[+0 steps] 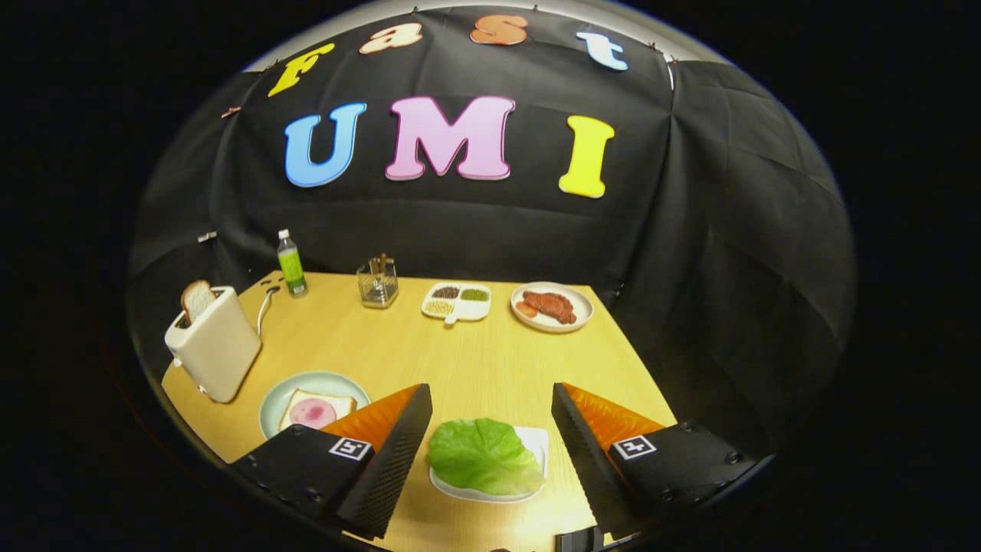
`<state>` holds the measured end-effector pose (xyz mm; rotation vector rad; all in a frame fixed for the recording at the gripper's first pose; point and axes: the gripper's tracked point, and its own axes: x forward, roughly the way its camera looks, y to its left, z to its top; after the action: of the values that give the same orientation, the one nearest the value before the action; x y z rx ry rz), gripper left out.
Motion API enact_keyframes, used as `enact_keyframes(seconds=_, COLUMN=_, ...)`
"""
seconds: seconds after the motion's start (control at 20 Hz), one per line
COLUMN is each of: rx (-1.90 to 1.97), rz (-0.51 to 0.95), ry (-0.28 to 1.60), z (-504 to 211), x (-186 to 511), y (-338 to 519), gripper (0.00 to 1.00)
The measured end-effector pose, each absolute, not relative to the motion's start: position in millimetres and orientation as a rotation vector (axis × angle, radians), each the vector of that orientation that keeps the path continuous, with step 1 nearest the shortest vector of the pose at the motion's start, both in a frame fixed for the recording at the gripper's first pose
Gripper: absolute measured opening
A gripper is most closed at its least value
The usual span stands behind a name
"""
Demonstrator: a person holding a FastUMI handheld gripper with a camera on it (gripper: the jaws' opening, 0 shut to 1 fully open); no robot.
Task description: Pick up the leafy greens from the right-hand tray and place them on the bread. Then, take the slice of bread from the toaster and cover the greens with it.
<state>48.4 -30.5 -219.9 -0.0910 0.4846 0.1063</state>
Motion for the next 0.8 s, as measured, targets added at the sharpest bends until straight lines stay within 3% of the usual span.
enact_keyframes(seconds=0.8, rx=-0.138, rz=0.212, ry=0.826, z=-368, x=50, y=-39, gripper=0.98)
